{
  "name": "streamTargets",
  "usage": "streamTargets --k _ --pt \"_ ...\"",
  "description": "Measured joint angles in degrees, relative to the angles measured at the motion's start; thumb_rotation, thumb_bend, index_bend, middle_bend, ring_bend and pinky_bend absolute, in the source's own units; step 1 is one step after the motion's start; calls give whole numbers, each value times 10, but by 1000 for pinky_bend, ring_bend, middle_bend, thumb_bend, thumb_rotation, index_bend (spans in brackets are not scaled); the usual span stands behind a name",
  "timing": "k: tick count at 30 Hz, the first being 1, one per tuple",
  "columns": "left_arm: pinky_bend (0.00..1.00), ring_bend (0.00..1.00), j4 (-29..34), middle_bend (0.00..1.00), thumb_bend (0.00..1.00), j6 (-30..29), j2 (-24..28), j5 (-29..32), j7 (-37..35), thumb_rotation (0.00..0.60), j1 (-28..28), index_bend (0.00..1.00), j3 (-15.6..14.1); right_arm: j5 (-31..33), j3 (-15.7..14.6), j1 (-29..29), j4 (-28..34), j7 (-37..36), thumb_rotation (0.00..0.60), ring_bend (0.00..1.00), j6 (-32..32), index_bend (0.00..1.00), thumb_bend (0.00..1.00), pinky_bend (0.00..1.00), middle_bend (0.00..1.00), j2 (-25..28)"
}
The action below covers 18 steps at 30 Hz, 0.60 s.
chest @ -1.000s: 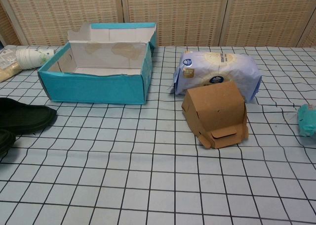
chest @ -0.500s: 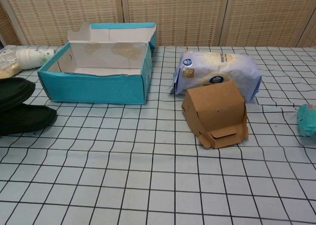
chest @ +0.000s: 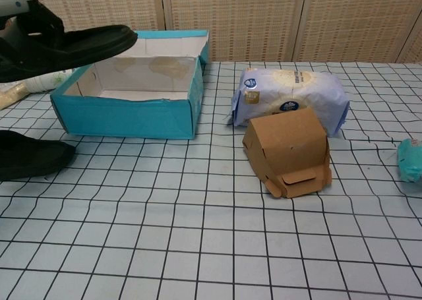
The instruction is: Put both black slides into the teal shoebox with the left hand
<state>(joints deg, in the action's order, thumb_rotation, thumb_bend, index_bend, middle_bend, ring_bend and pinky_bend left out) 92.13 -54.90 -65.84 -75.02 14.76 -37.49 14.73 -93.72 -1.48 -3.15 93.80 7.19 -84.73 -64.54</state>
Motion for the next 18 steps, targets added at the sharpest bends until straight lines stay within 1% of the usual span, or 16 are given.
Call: streamTargets --k 4,9,10,14,16,18 --pt "577 387 -101 483 580 37 -58 14 -7 600 -58 535 19 19 8 -2 0 12 575 0 8 0 241 0 0 -6" --pt "572 386 -261 478 580 91 -139 16 -40 600 -128 532 28 44 18 -5 -3 26 574 0 18 0 241 0 0 -14" --pt "572 386 -300 478 580 101 -159 13 -53 600 -144 532 28 48 20 -6 -4 28 574 0 19 0 241 0 0 -14" --pt "571 385 -419 478 580 127 -221 -7 -111 600 -189 532 20 60 26 -7 -6 33 574 0 22 0 241 0 0 -17" --pt "571 385 -477 478 580 140 -251 -22 -146 600 -208 532 11 62 27 -6 -6 33 575 0 21 0 242 0 0 -16" --pt "571 385 -522 478 579 152 -276 -34 -178 600 -221 532 0 64 27 -6 -7 31 574 0 21 0 242 0 0 -15"
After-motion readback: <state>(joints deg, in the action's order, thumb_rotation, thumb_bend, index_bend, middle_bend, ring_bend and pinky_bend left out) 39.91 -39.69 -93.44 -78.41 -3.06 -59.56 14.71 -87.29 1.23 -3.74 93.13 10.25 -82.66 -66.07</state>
